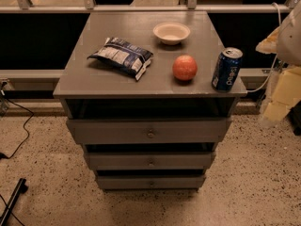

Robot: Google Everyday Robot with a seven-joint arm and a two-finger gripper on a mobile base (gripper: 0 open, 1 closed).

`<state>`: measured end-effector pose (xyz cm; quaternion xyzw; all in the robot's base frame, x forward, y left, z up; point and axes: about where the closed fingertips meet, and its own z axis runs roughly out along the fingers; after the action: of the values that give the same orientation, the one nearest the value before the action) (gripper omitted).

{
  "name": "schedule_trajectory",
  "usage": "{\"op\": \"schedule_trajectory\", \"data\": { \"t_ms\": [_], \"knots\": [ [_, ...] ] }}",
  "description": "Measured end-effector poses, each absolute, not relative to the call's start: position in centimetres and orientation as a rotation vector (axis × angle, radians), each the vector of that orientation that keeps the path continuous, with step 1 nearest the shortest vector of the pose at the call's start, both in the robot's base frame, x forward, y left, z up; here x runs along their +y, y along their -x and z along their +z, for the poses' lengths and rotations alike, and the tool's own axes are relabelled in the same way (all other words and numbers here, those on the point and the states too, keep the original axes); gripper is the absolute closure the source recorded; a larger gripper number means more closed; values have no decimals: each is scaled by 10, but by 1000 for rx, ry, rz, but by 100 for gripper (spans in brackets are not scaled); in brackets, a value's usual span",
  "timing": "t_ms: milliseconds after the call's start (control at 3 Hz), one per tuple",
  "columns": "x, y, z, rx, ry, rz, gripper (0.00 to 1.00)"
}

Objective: Open top drawer

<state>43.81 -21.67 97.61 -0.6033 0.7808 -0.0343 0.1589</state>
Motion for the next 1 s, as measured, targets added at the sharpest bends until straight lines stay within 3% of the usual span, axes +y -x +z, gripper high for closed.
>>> {"op": "schedule_trajectory", "data": {
  "t_ms": [667, 1000],
  "knots": [
    [-208, -439, 964, 2189, 1689, -72, 0],
    [-180, -392, 911, 2014, 1638, 55, 0]
  ]
}}
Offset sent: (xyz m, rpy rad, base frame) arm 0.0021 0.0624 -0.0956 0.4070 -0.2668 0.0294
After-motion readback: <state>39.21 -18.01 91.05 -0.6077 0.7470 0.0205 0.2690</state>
